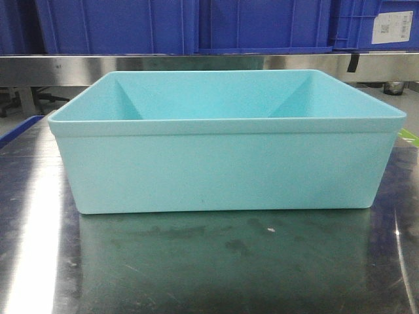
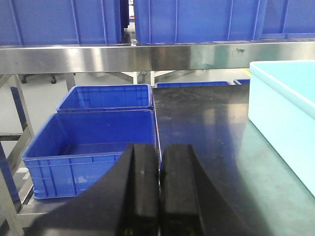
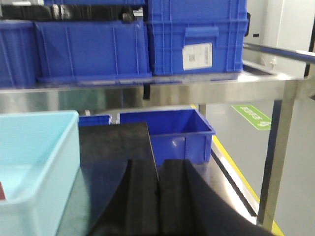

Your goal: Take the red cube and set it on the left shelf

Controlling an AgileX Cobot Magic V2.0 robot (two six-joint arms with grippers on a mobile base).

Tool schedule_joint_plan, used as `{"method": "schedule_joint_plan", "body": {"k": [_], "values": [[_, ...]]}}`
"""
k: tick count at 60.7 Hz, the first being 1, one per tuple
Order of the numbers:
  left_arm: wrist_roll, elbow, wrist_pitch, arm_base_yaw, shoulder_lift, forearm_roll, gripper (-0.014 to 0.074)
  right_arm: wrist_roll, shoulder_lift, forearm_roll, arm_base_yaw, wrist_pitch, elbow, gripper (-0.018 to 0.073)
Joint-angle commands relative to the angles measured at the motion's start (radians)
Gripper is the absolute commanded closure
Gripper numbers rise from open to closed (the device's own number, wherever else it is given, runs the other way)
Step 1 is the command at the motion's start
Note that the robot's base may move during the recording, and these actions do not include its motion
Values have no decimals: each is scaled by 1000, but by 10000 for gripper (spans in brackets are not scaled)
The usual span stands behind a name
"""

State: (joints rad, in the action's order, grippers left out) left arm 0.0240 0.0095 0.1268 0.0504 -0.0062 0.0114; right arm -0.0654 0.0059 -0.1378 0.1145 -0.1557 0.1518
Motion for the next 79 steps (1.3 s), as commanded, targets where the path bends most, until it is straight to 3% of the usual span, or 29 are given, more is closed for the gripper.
{"method": "schedule_joint_plan", "body": {"k": [1, 15, 31, 41, 52, 61, 73, 79], "values": [[1, 23, -88, 0, -16, -5, 495, -6, 81, 0, -2, -32, 140, 505], [1, 23, -88, 0, -16, -5, 495, -7, 366, -1, -15, -270, 465, 505], [1, 23, -88, 0, -16, -5, 495, -7, 682, -3, -222, -494, 774, 475], [1, 23, -88, 0, -16, -5, 495, -7, 862, -3, -360, -584, 953, 380], [1, 23, -88, 0, -16, -5, 495, -7, 1052, -15, -507, -570, 1088, 271], [1, 23, -88, 0, -16, -5, 495, -7, 1160, -56, -534, -509, 1124, 221], [1, 23, -88, 0, -16, -5, 495, -7, 1301, -112, -534, -540, 1197, -15], [1, 23, -88, 0, -16, -5, 495, -7, 1375, -142, -548, -598, 1268, -39]]}}
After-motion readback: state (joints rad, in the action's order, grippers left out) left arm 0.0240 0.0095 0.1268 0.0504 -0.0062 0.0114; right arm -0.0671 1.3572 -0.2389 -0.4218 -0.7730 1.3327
